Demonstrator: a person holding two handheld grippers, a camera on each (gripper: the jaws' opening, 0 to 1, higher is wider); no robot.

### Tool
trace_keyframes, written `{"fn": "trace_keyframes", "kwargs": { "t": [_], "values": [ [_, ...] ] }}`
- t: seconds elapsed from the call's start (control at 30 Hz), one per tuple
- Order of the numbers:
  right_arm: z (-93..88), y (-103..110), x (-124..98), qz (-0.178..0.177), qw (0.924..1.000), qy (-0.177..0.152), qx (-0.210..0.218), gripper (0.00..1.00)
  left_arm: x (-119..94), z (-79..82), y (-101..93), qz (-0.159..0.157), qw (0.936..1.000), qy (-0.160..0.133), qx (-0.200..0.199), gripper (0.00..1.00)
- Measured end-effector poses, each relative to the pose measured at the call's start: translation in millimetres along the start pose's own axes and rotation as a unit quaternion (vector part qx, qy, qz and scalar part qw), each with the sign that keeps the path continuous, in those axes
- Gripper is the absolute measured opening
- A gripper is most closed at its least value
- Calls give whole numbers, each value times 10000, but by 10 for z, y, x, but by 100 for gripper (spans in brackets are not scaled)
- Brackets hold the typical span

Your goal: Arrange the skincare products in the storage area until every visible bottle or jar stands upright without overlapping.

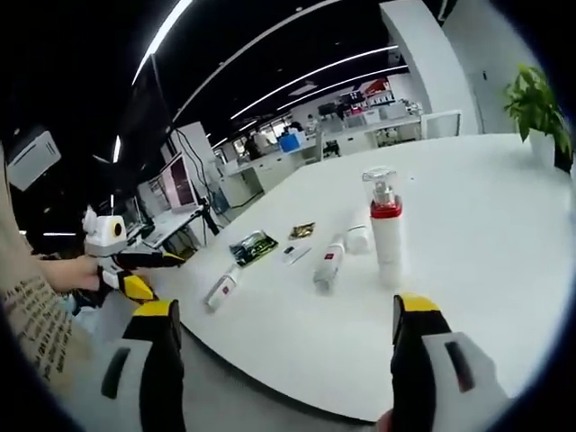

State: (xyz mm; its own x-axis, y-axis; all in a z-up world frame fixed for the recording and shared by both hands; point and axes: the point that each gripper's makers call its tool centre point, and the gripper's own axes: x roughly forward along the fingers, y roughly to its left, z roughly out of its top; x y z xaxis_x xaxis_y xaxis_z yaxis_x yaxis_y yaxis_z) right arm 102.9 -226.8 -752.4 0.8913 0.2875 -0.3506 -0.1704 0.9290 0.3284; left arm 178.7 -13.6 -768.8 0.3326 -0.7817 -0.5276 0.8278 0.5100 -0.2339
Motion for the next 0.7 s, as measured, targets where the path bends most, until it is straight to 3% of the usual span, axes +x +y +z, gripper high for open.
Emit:
{"fn": "trace_keyframes", "kwargs": {
  "t": [0.27,0.7],
  "values": [
    [214,106,265,194,9991,163,-330,97,46,-7,2,-47,10000,-43,2,95],
    [678,82,632,324,9961,294,-767,95,54,24,-2,-218,9996,-138,-79,95]
  ]
}}
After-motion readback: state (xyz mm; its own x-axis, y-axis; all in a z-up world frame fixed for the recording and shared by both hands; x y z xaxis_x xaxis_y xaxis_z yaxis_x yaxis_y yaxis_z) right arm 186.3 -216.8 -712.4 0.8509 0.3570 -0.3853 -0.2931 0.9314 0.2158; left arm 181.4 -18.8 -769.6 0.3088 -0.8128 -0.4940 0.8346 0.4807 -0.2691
